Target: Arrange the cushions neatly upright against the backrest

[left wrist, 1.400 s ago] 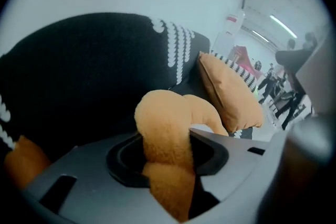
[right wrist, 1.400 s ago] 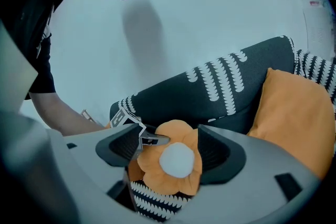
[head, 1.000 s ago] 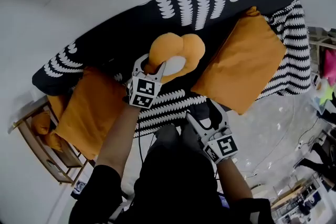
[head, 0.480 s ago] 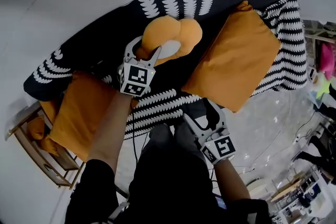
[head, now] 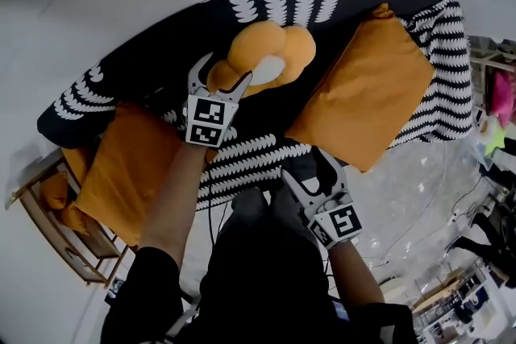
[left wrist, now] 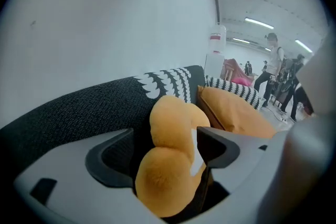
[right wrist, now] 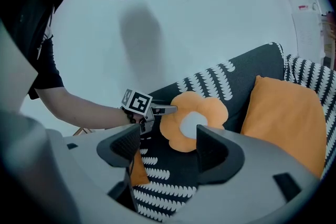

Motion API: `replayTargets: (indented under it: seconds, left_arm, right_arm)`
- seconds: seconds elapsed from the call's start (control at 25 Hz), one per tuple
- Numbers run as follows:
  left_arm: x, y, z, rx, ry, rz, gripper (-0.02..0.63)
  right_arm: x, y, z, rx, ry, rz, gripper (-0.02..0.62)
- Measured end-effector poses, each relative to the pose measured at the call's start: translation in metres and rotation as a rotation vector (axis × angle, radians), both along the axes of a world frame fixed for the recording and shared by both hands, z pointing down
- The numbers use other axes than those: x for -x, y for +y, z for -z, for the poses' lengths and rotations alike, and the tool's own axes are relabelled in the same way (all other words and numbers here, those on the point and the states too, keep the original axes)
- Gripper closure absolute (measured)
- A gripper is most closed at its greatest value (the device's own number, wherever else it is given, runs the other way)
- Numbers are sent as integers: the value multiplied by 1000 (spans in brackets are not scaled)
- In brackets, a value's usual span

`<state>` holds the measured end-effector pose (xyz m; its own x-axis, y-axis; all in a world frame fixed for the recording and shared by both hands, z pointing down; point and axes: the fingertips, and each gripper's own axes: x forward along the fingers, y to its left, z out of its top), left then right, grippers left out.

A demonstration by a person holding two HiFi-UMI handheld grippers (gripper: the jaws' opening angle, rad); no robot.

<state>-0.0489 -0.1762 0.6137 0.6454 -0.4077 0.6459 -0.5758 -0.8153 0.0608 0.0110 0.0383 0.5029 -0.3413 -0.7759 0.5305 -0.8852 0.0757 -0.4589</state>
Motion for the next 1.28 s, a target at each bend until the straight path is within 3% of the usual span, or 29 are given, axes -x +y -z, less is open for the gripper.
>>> replayTargets:
  seconds: [0.28, 0.4, 0.56, 0.72, 0.96, 1.16, 1.28]
  left_arm:
    - [48, 23, 33, -3, 71, 80, 216]
    - [89, 41, 44, 9, 100, 166, 218]
    - [150, 67, 61, 0, 97, 295, 218]
    - [210, 100, 91, -13, 92, 383, 218]
    - [319, 155, 119, -41, 43, 618, 219]
    - [385, 217, 131, -20, 12, 821, 222]
    - [408, 250, 144, -30, 20, 979, 222]
  right_arm:
    - [36, 10, 11, -30, 30, 85, 252]
    - [54, 15, 19, -57, 41, 133, 252]
    - [74, 8, 23, -84, 71, 271, 252]
    - [112, -2, 43, -123, 91, 348, 252]
    - [186, -26, 47, -242, 110, 606, 252]
    - [237, -32, 49, -275, 66, 732, 252]
    - [256, -39, 39, -239, -13, 777, 252]
